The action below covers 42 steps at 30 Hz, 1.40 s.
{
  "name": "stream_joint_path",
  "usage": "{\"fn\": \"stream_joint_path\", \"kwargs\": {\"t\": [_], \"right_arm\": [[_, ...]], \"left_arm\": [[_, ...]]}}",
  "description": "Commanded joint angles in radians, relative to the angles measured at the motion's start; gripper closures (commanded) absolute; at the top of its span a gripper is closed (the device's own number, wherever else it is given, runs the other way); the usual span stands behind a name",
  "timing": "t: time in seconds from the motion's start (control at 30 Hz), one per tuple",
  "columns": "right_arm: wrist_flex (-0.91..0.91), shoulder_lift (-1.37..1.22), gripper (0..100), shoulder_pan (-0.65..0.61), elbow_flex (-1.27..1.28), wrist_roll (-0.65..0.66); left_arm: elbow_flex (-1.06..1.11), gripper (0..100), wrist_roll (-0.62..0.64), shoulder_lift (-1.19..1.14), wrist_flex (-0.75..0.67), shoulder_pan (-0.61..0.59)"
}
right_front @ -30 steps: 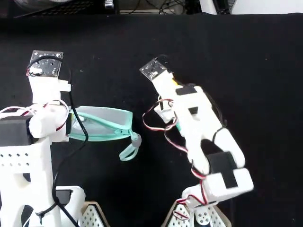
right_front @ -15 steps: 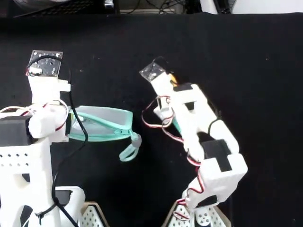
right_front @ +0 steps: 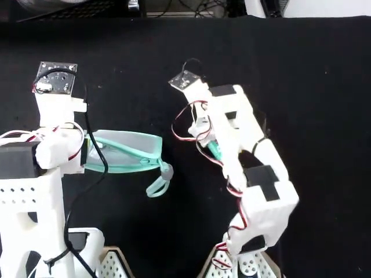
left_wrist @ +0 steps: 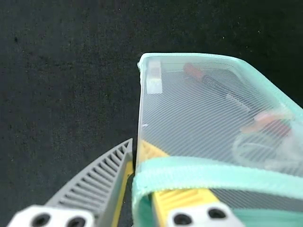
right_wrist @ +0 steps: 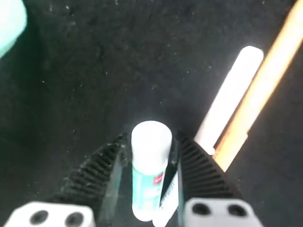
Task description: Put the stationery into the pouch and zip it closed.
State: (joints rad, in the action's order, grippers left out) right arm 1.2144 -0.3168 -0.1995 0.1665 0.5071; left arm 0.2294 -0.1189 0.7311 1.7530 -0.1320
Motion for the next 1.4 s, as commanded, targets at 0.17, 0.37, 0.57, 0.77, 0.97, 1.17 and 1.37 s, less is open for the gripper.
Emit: {"fn": "stream_joint_path", "kwargs": {"t": [0.17, 0.37, 0.57, 0.77, 0.97, 1.17, 1.37], "right_arm": [[0.014, -0.242, 75.8, -0.005, -0.194, 0.011], [0.089, -0.272, 82.9, -0.006, -0.295, 0.011], [0.157, -0.262, 98.5, 0.000, -0.325, 0.011], [0.210, -0.028, 98.6, -0.006, -0.269, 0.009], [0.224, 0.476, 98.6, -0.063, -0.048, 0.003], [0.195, 1.058, 98.6, -0.242, 0.113, -0.120], [0.040, 1.465, 98.6, -0.496, 0.159, -0.233]], "left_arm": [[-0.010, 97, 0.014, 0.009, 0.005, 0.013], [-0.010, 97, 0.014, 0.009, 0.005, 0.013], [-0.010, 97, 0.014, 0.009, 0.005, 0.013], [-0.010, 97, 0.014, 0.009, 0.005, 0.013], [-0.010, 97, 0.014, 0.009, 0.005, 0.013], [-0.010, 97, 0.014, 0.009, 0.005, 0.019], [-0.010, 97, 0.014, 0.009, 0.005, 0.018]]}}
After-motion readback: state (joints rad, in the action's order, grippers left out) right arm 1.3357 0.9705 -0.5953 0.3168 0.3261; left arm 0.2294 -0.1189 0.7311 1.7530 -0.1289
